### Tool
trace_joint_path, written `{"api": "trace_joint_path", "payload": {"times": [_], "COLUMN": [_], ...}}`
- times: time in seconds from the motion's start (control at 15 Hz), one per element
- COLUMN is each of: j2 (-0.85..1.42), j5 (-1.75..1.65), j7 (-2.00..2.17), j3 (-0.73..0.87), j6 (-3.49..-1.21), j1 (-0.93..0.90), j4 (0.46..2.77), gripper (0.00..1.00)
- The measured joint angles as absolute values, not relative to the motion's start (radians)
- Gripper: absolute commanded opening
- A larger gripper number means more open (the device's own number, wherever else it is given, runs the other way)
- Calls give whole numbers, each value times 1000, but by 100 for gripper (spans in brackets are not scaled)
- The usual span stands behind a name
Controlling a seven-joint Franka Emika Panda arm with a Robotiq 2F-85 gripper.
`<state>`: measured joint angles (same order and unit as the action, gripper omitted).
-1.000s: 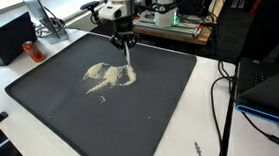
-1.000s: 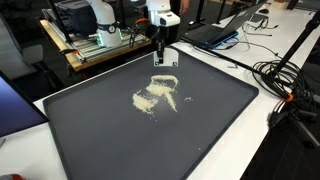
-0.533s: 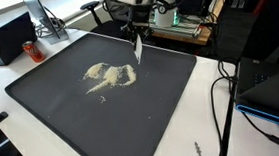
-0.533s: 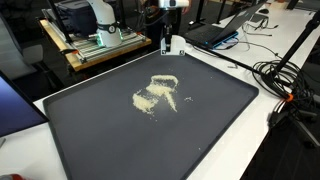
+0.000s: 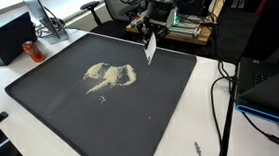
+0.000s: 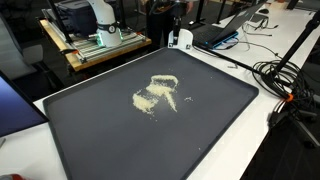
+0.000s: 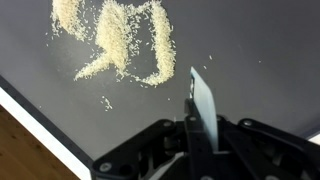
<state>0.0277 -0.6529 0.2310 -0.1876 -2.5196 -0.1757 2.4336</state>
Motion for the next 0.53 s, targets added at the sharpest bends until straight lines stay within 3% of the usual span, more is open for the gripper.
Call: {"api": "trace_joint_path", "payload": {"times": [0.53], "j2": [177], "j5": [-769], "j7": [434], "j3": [-208], "j6": [-2351], "j1": [-267], "j4": [2254], "gripper": [1]}}
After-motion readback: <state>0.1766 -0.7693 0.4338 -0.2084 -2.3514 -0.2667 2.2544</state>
